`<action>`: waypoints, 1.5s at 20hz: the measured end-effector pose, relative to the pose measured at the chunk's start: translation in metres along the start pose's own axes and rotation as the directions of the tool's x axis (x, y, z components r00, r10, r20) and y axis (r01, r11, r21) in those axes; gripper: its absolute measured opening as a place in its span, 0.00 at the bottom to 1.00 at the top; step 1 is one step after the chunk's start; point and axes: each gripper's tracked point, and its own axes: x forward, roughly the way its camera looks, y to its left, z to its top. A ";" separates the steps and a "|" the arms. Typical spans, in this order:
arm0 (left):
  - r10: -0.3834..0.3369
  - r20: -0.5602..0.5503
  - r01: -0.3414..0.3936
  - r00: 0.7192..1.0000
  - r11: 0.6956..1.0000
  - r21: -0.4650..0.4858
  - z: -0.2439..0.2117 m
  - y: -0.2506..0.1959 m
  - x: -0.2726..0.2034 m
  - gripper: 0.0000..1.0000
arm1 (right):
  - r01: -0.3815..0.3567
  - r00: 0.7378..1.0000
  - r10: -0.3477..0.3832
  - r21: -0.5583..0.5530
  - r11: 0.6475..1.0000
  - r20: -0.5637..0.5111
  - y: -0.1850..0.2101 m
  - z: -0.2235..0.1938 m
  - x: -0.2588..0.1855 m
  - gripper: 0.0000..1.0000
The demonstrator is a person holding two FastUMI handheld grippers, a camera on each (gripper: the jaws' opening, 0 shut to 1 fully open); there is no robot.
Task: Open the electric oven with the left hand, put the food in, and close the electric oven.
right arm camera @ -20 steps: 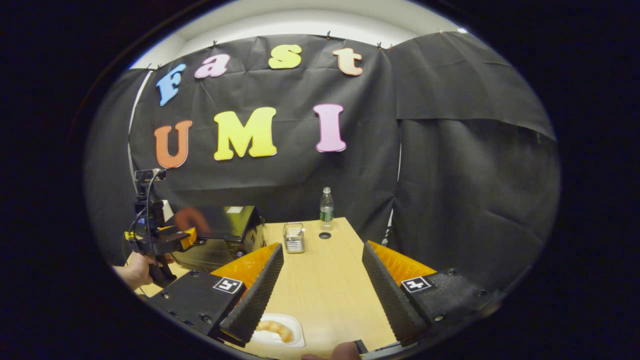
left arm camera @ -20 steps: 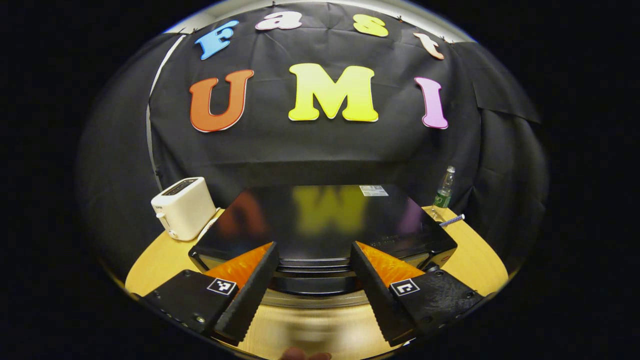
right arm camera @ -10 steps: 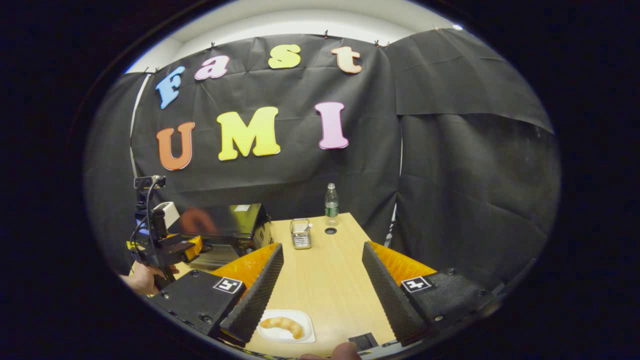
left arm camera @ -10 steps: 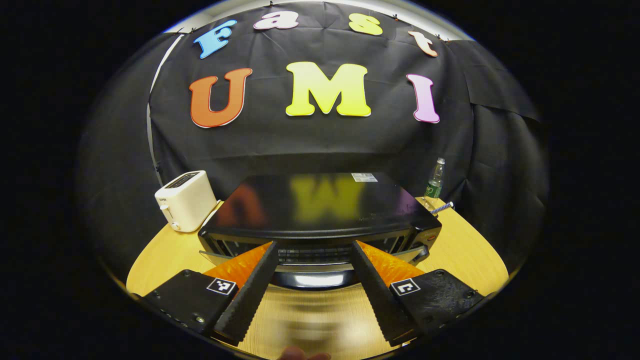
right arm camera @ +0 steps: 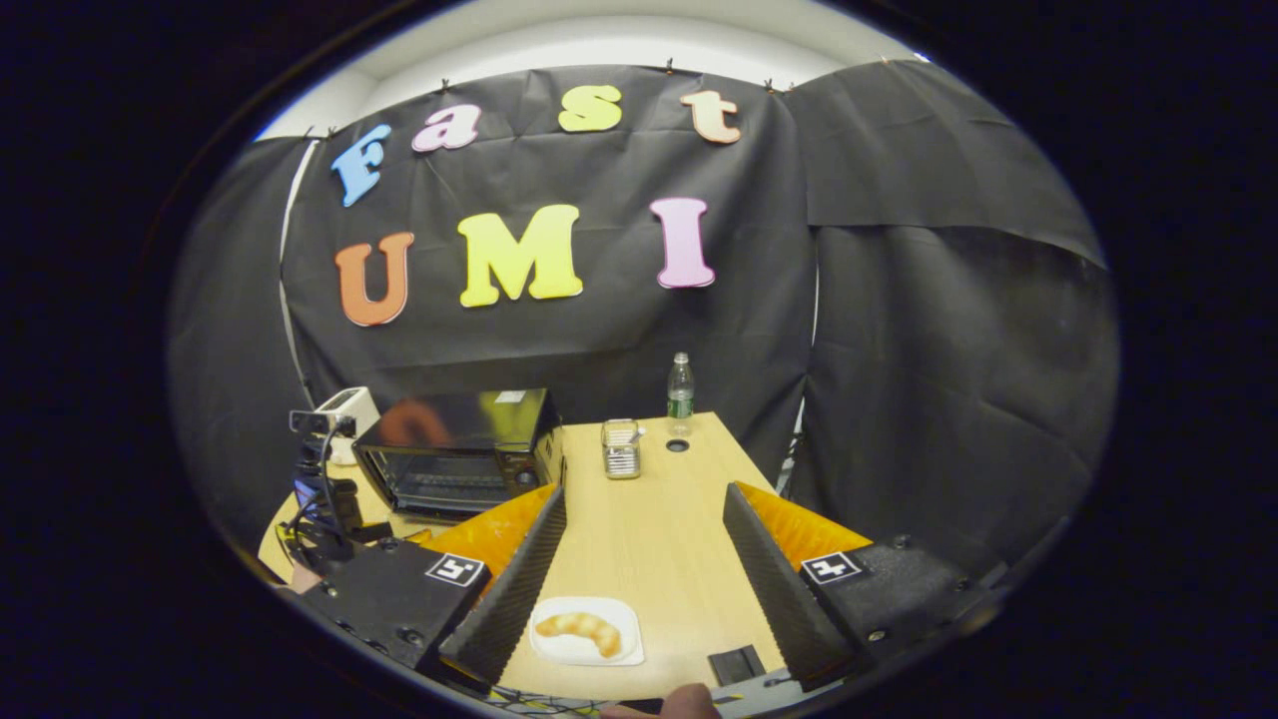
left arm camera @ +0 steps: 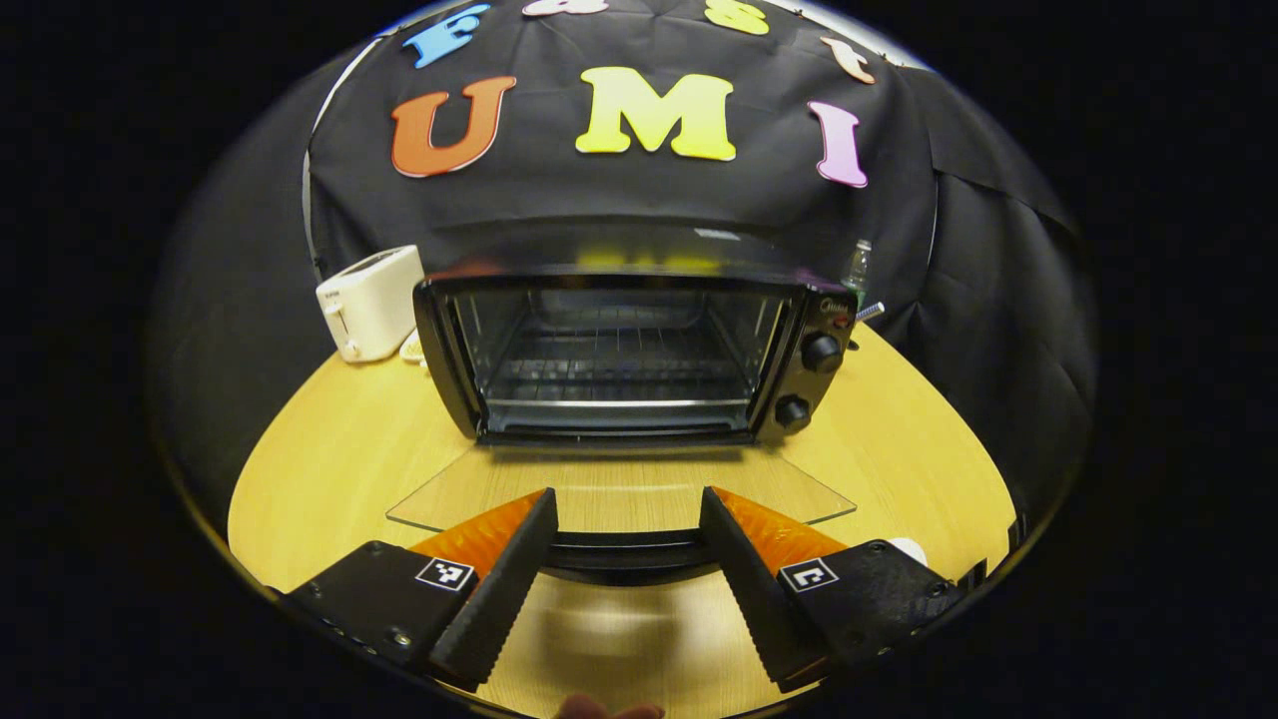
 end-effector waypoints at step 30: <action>-0.031 0.203 0.030 0.979 1.000 0.007 0.032 0.026 -0.135 0.93 | -0.082 0.986 0.077 -0.030 0.996 -0.149 0.030 -0.071 -0.043 0.98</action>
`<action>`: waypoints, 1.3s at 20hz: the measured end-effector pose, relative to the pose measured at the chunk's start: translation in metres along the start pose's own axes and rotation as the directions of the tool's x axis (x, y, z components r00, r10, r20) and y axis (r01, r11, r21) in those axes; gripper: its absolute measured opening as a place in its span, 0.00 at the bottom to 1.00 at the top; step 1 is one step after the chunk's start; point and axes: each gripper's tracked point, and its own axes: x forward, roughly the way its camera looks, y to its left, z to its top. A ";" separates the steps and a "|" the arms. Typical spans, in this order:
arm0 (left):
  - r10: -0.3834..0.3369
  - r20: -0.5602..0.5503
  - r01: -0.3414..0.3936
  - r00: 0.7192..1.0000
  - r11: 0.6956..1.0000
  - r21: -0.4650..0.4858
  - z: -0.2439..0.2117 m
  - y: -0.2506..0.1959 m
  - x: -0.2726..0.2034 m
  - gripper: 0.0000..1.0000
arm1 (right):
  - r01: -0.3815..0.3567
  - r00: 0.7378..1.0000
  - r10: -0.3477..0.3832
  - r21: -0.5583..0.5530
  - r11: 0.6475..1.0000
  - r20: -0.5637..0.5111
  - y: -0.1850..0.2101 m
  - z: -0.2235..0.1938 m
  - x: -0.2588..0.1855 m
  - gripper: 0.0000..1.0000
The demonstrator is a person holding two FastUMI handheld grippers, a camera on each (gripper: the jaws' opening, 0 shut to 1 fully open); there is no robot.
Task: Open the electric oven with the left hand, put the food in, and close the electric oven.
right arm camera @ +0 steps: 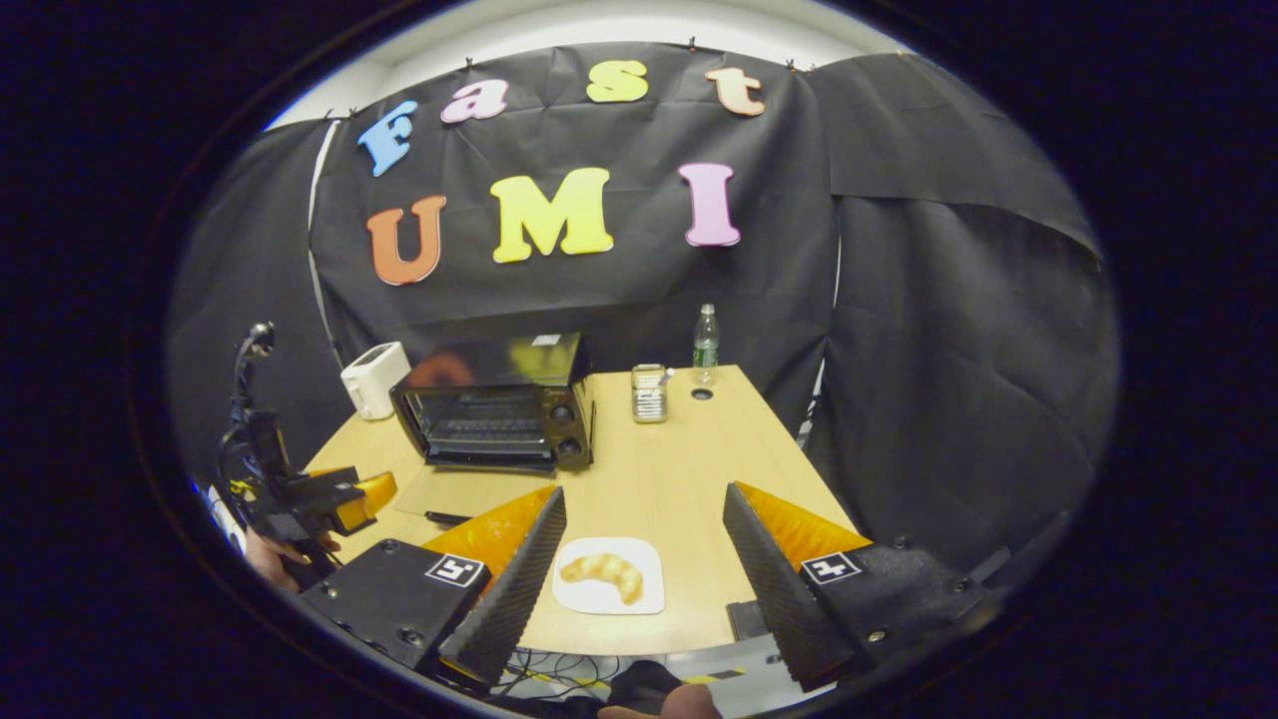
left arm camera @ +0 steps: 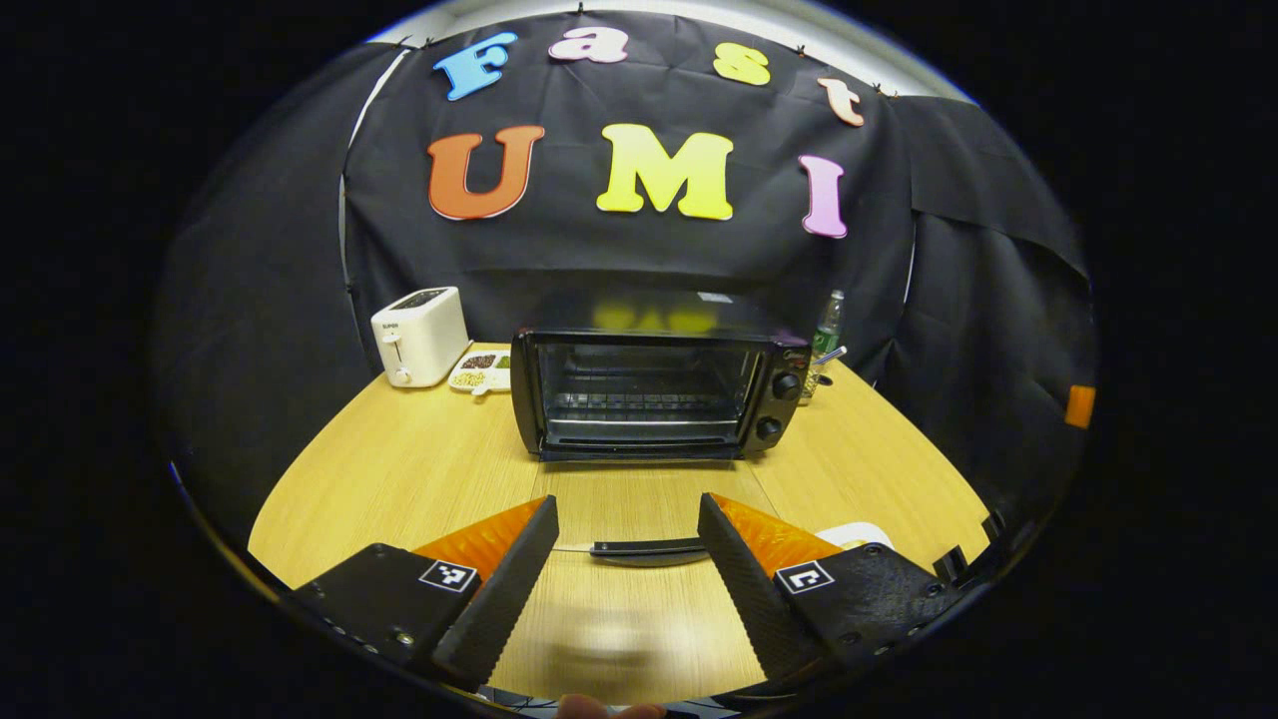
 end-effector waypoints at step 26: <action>0.355 0.037 -0.341 0.934 0.919 -0.198 0.076 -0.026 -0.132 0.93 | -0.508 0.795 0.313 -0.287 0.812 -0.520 0.006 -0.200 0.186 0.82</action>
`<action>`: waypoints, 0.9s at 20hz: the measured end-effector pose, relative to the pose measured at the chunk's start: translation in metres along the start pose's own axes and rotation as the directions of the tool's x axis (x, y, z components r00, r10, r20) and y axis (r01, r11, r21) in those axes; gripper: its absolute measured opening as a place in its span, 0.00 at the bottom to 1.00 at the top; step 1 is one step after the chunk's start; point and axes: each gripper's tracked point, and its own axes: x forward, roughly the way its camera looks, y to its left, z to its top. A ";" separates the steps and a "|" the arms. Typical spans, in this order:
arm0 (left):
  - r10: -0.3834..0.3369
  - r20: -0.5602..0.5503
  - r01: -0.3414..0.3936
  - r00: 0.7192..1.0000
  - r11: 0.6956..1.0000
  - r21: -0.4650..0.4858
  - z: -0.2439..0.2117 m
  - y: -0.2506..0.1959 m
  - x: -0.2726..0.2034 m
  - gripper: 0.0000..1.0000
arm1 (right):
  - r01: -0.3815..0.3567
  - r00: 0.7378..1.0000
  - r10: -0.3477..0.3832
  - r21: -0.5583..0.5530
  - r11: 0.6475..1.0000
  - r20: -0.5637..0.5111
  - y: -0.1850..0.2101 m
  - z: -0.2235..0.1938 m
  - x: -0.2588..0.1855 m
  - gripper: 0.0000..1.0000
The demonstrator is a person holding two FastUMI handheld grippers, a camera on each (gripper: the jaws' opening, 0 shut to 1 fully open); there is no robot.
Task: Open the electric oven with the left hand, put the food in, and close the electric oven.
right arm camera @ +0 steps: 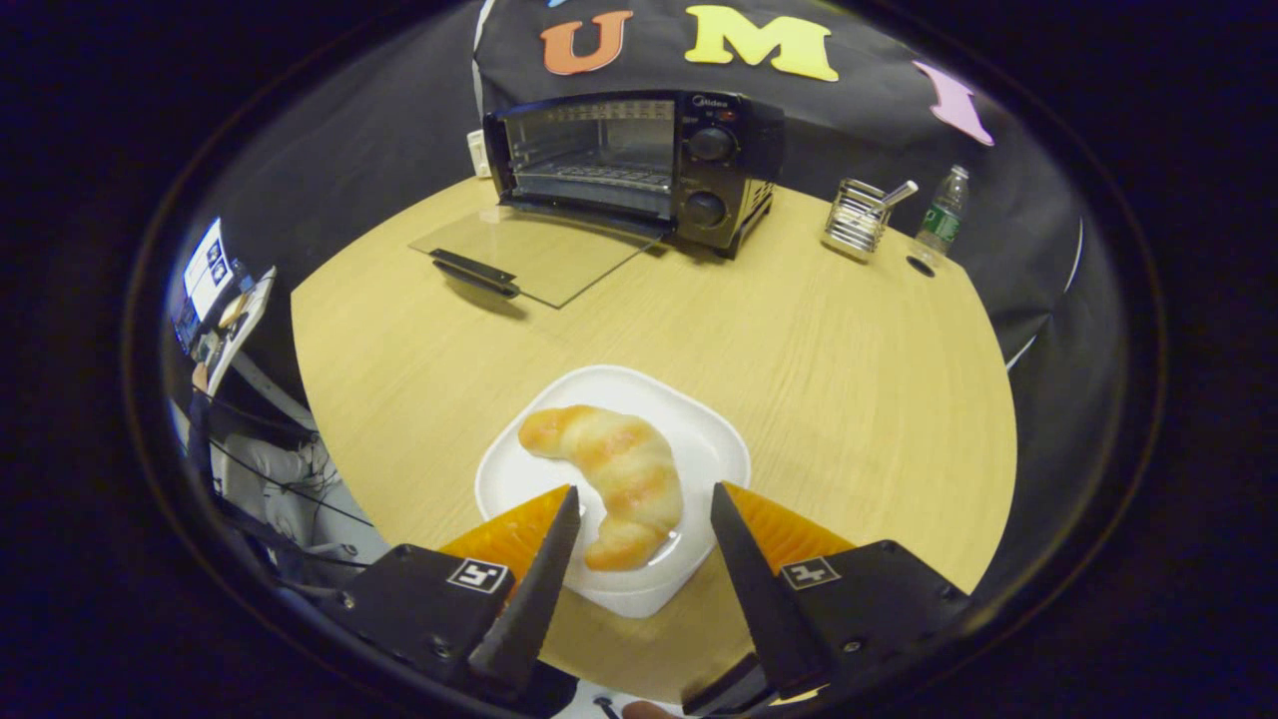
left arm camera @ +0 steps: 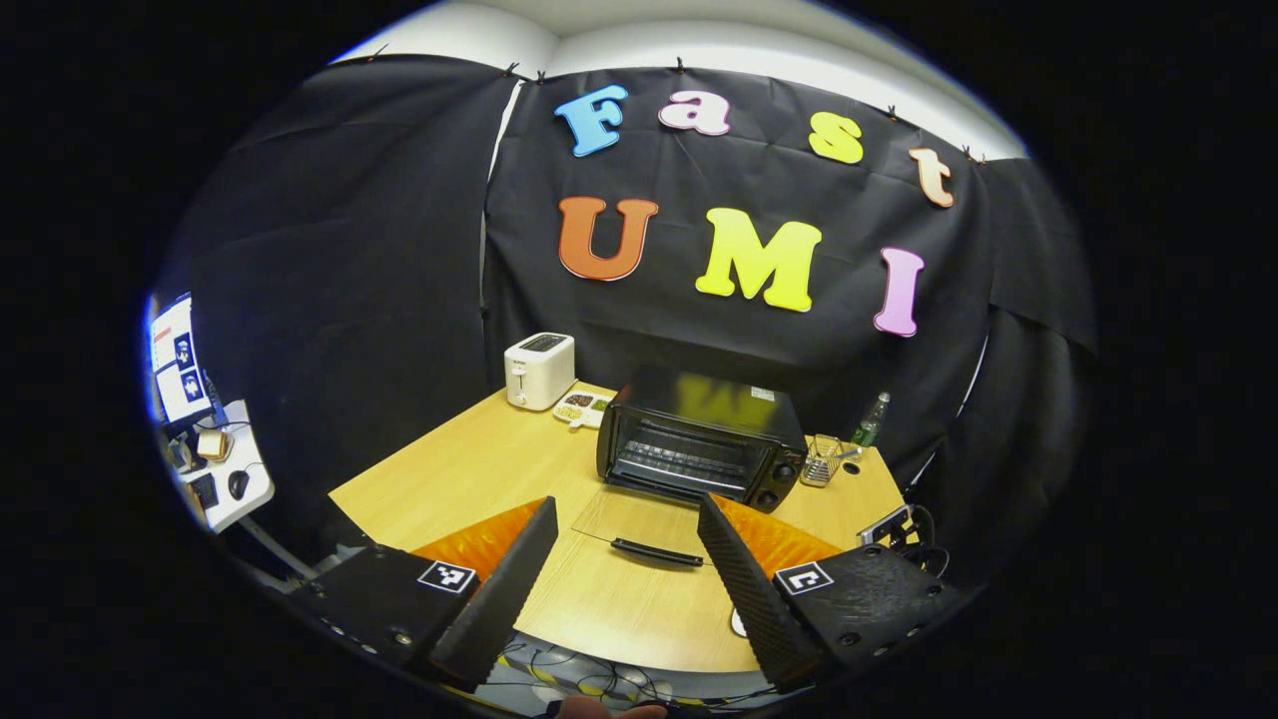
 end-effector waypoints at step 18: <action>-0.107 0.018 0.105 0.994 0.990 0.091 0.012 -0.023 0.037 0.93 | -0.008 0.997 -0.016 0.299 0.954 0.076 -0.007 0.026 -0.050 0.29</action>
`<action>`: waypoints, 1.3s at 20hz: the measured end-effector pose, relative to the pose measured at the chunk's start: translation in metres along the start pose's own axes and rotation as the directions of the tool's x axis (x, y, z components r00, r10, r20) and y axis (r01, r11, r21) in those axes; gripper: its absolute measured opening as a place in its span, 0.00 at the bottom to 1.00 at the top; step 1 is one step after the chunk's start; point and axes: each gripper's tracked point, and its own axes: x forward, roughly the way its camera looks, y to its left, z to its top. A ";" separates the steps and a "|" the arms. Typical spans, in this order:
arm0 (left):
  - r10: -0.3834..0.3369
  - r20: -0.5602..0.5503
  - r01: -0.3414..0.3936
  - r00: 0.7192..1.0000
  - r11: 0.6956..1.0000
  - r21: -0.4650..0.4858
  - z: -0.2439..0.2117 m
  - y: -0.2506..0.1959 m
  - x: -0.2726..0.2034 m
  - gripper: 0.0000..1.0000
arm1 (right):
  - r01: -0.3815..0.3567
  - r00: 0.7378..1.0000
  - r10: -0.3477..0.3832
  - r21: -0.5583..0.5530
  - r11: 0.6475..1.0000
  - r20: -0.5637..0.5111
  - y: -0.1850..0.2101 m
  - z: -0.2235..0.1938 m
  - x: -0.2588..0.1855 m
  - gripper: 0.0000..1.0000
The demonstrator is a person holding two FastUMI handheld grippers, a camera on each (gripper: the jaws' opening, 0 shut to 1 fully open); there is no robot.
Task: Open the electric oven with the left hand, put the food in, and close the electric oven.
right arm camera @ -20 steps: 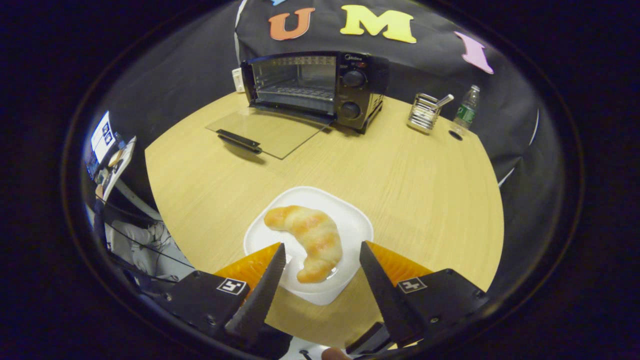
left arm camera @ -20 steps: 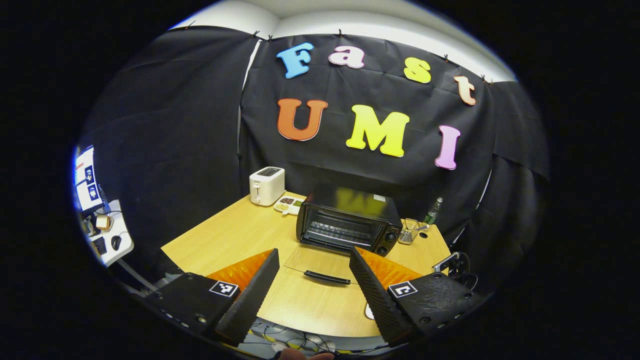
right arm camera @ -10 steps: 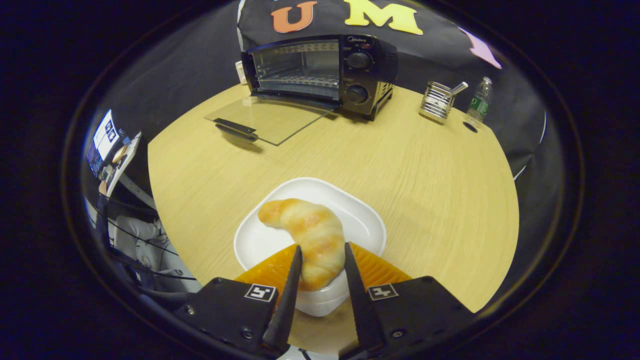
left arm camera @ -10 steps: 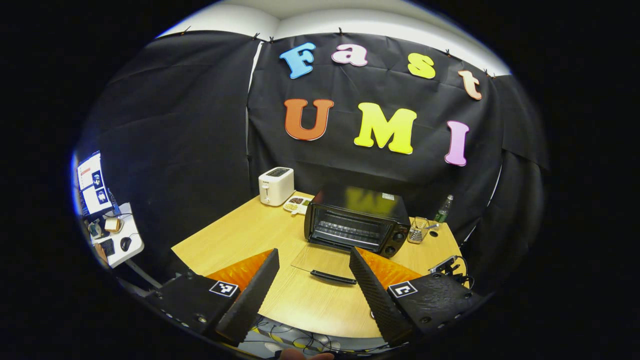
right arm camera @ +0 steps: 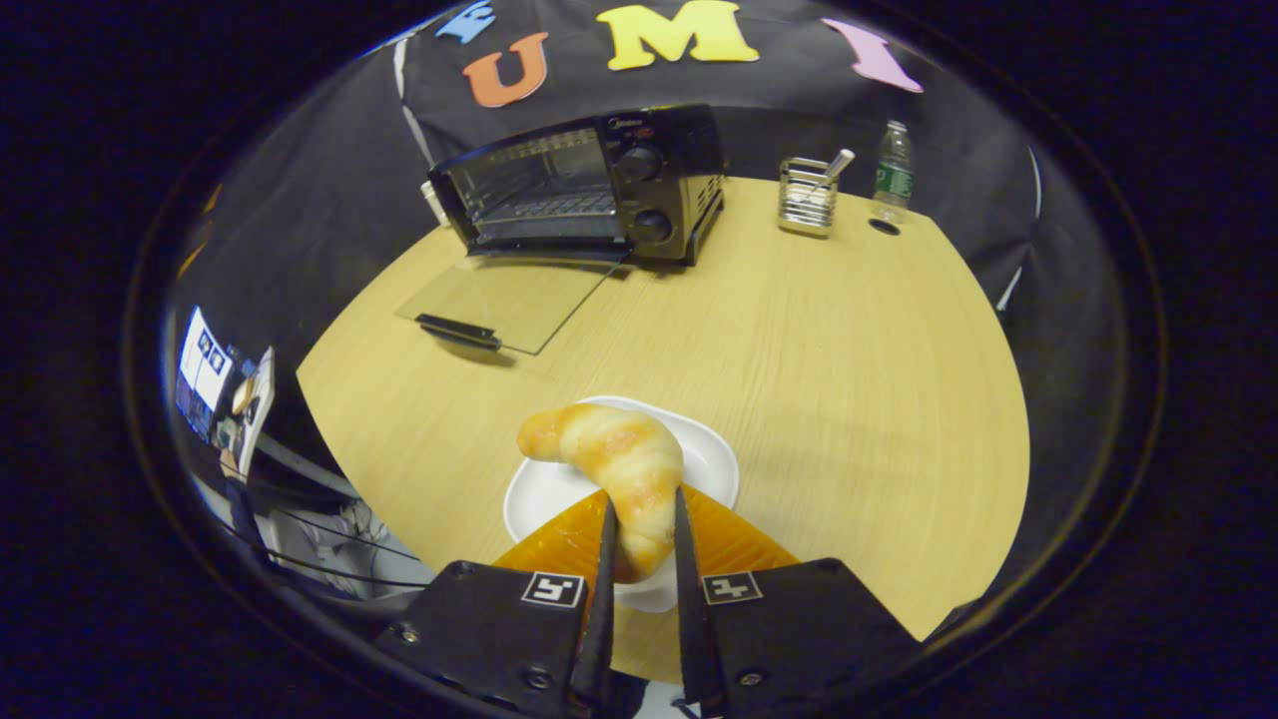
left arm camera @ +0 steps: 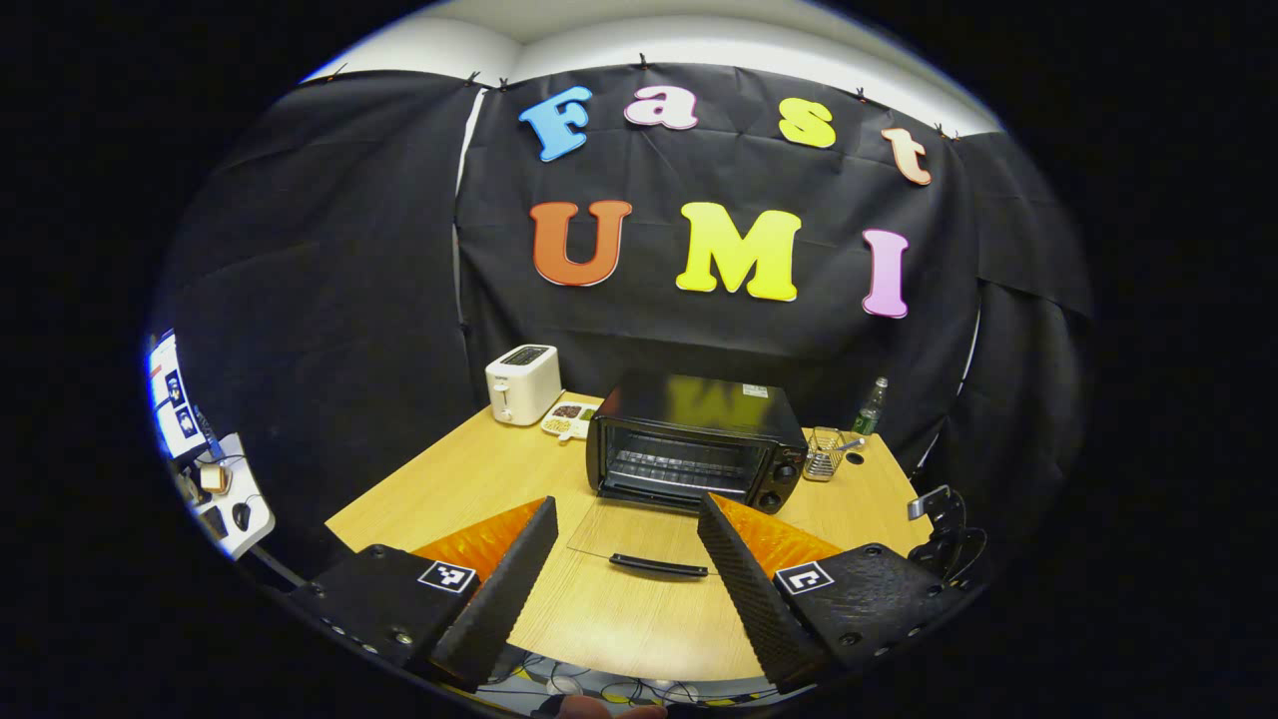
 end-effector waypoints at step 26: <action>-0.199 -0.208 0.211 0.958 0.977 0.035 -0.058 0.165 0.033 0.94 | 0.123 0.872 -0.310 0.445 0.887 0.378 0.171 0.220 0.141 0.27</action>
